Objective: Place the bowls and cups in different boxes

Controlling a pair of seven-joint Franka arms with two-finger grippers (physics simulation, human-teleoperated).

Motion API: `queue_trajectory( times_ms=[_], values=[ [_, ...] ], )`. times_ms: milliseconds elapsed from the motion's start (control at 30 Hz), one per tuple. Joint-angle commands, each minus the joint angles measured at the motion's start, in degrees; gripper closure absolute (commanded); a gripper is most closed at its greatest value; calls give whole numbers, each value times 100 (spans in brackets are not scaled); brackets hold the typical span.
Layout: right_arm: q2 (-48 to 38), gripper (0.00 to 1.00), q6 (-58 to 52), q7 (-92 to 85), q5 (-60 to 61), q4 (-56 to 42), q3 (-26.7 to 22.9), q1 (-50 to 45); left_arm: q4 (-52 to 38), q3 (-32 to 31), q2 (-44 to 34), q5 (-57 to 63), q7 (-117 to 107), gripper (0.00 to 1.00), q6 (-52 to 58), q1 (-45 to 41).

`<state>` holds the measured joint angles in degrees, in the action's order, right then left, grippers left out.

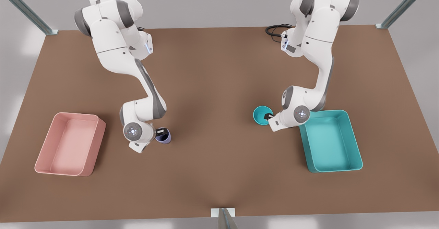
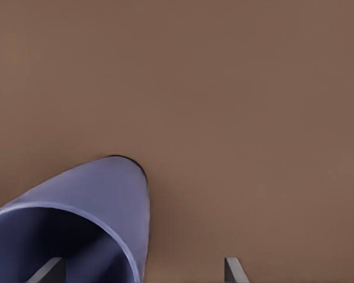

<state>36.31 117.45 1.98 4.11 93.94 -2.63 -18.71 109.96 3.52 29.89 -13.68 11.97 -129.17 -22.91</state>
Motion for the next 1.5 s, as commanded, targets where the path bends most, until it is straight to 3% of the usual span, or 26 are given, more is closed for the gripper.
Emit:
queue_trajectory(
  times_ms=[0, 67, 100, 133, 167, 200, 267, 333, 400, 500, 600, 700, 867, 967, 1167, 1400, 1433, 1467],
  values=[
    [43, 0, 340, 514, 29, 10, -1, -9, 8, -27, 25, -3, 543, 0, -310, -3],
    [113, 5, 375, 514, 29, 10, 8, -36, 8, -80, 87, -3, 543, 0, -196, -20],
    [131, 23, 393, 514, 20, 10, 8, -45, 8, -98, 96, -3, 543, 5, -196, -29],
    [166, 44, 393, 514, 20, 2, 8, -53, 8, -98, 96, 5, 552, 31, -196, -29],
    [184, 60, 393, 514, 20, 1, 17, -53, -1, -98, 96, -3, 560, 50, -187, -29],
    [201, 74, 393, 514, 20, -25, 17, -53, -1, -98, 96, -3, 552, 61, -179, -29],
    [201, 79, 375, 593, 20, -69, 17, -53, -10, -98, 131, -3, 552, 61, -179, -29],
    [166, 79, 296, 540, 2, -87, 17, -53, -10, -98, 122, -3, 552, 61, -179, -29],
    [35, 79, 165, 479, 2, -86, 17, -27, -27, -98, 122, -3, 543, 79, -91, -20],
    [-572, 79, -644, 83, 11, -78, 8, 8, -291, -98, -1, 32, 552, 79, 700, 24],
    [-1064, 79, -1119, -1428, -199, -51, -53, 772, -344, -62, -247, 50, 490, 79, 1069, 24],
    [-1284, 79, -1119, -3414, -964, -420, -80, 1792, -572, 596, -1020, 76, 165, 79, 1518, 94],
    [-871, 79, -865, -4900, -1325, -1027, -159, 2829, -985, 895, -1082, 753, 182, 79, 1579, 1052],
    [-265, 79, -460, -5665, -1219, -1466, -150, 3242, -1697, 1115, -555, 761, 182, 79, 1474, 1518],
    [658, 79, -381, -5771, -385, -1519, -150, 3515, -1610, 1230, 236, 805, 402, 79, 481, 1676],
    [869, 79, -266, -5718, -340, -1528, -141, 3603, -1504, 1221, 799, 946, 429, 79, 103, 1720],
    [887, 5, -266, -5709, -340, -1528, -132, 3603, -1504, 1203, 799, 946, 437, 49, 111, 1720],
    [896, 0, -266, -5700, -340, -1537, -132, 3603, -1513, 1203, 790, 946, 437, 2, 103, 1720]
  ],
)
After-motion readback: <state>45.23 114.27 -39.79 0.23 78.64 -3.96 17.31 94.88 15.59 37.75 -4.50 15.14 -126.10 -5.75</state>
